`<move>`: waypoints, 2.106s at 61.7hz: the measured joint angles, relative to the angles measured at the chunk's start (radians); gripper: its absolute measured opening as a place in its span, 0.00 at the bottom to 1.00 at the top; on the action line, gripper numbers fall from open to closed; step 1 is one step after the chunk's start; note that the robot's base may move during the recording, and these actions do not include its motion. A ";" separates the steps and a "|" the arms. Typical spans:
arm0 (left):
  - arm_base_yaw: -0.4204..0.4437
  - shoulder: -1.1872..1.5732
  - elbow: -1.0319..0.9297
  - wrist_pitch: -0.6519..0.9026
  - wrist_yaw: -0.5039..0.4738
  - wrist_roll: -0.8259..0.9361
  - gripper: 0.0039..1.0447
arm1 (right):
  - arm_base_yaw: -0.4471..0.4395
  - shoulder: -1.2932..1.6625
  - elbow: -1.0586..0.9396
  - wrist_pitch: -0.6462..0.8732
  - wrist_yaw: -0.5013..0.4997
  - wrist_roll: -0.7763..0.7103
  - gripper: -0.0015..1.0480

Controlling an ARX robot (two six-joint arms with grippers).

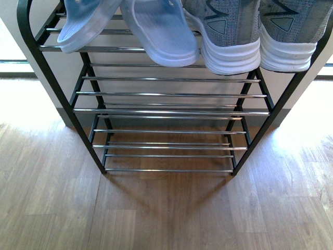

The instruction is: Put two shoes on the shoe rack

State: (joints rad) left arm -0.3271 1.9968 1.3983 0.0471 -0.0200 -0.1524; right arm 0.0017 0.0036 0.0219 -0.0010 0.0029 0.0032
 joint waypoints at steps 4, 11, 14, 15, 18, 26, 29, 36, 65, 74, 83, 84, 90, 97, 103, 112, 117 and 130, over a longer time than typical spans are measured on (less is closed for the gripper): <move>-0.007 -0.044 -0.040 0.023 -0.034 0.013 0.88 | 0.000 0.000 0.000 0.000 0.000 0.000 0.91; -0.018 -0.120 -0.108 0.065 -0.076 0.029 0.91 | 0.000 0.000 0.000 0.000 0.000 0.000 0.91; -0.023 -0.159 -0.148 0.092 -0.096 0.034 0.91 | 0.000 0.000 0.000 0.000 0.000 0.000 0.91; -0.023 -0.168 -0.156 0.097 -0.099 0.034 0.91 | 0.000 0.000 0.000 0.000 0.000 0.000 0.91; -0.027 -0.211 -0.199 0.120 -0.116 0.033 0.91 | 0.000 0.000 0.000 0.000 0.000 0.000 0.91; -0.040 -0.351 -0.333 0.191 -0.183 0.029 0.91 | 0.000 0.000 0.000 0.000 0.000 0.000 0.91; -0.042 -0.407 -0.386 0.211 -0.206 0.024 0.91 | 0.000 0.000 0.000 0.000 0.000 0.000 0.91; -0.051 -0.527 -0.504 0.243 -0.285 0.018 0.91 | 0.000 0.000 0.000 0.000 0.000 0.000 0.91; 0.003 -0.867 -0.853 0.228 -0.336 -0.027 0.91 | 0.000 0.000 0.000 0.000 0.000 0.000 0.91; -0.008 -0.845 -0.862 0.254 -0.344 -0.027 0.91 | 0.000 0.000 0.000 0.000 0.000 0.000 0.91; -0.016 -0.864 -0.923 0.258 -0.385 -0.042 0.91 | 0.000 0.000 0.000 0.000 0.000 0.000 0.91; -0.014 -0.872 -0.927 0.255 -0.394 -0.042 0.91 | 0.000 0.000 0.000 0.000 0.000 0.000 0.91; -0.003 -0.941 -0.943 0.247 -0.432 -0.040 0.91 | 0.000 0.000 0.000 0.000 0.000 0.000 0.91; 0.002 -1.032 -0.978 0.245 -0.469 -0.047 0.91 | 0.000 0.000 0.000 0.000 0.000 0.000 0.91; 0.019 -1.105 -1.032 0.241 -0.490 -0.082 0.91 | 0.000 0.000 0.000 0.000 0.000 0.000 0.91; 0.036 -1.123 -1.058 0.272 -0.459 -0.080 0.89 | 0.000 0.000 0.000 0.000 0.000 0.000 0.91; 0.093 -1.150 -1.163 0.519 -0.232 0.043 0.72 | 0.000 0.000 0.000 0.000 0.000 0.000 0.91; 0.192 -1.317 -1.283 0.509 -0.107 0.134 0.20 | 0.000 0.000 0.000 0.000 0.000 0.000 0.91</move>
State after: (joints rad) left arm -0.1352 0.6796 0.1158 0.5560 -0.1268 -0.0181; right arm 0.0017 0.0036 0.0219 -0.0010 0.0029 0.0032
